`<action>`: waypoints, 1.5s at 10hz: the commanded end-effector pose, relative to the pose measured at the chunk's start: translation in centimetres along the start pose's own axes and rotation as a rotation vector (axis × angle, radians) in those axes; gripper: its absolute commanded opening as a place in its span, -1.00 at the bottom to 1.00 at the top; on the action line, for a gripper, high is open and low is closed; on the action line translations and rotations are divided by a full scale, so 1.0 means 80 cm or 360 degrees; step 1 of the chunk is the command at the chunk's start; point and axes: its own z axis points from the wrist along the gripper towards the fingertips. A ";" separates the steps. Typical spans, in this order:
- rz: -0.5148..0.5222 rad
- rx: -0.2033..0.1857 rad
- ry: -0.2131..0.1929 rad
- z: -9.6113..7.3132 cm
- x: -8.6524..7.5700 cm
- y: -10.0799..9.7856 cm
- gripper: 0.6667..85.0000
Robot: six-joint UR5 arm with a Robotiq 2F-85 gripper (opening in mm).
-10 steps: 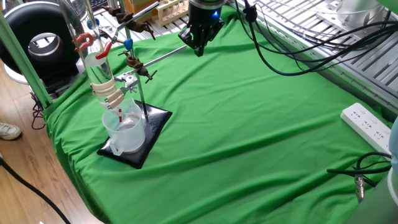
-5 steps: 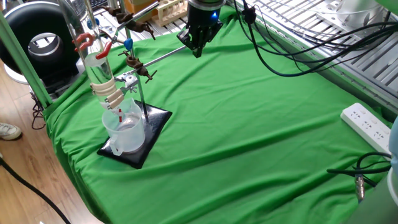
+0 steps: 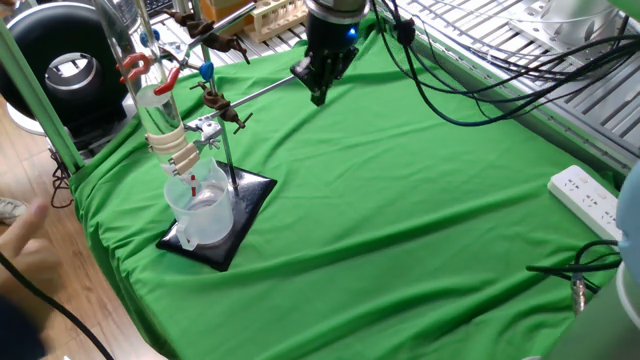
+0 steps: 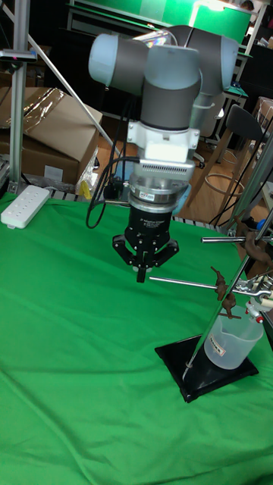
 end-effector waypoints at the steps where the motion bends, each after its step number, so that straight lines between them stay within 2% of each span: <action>1: -0.0139 -0.0204 0.0082 0.007 0.030 0.018 -0.98; 2: -0.0179 -0.0300 0.0110 0.007 0.042 0.030 -0.98; 4: -0.0219 -0.0427 0.0118 0.014 0.058 0.046 -0.98; 5: -0.0218 -0.0465 0.0108 0.018 0.061 0.052 -0.98; 6: -0.0185 -0.0510 0.0068 0.020 0.056 0.062 -0.98; 7: -0.0120 -0.0611 0.0049 0.018 0.054 0.083 -0.98; 8: -0.0084 -0.0627 0.0031 0.025 0.056 0.091 -0.98; 9: 0.0015 -0.0620 -0.0030 0.036 0.049 0.099 -0.98; 10: 0.0204 -0.0600 -0.0111 0.044 0.035 0.111 -0.98; 11: 0.0288 -0.0552 -0.0146 0.051 0.032 0.114 -0.98; 12: 0.0343 -0.0564 -0.0174 0.055 0.031 0.129 -0.98; 13: 0.0377 -0.0626 -0.0200 0.057 0.029 0.150 -0.98; 15: 0.0404 -0.0696 -0.0191 0.052 0.037 0.169 -0.98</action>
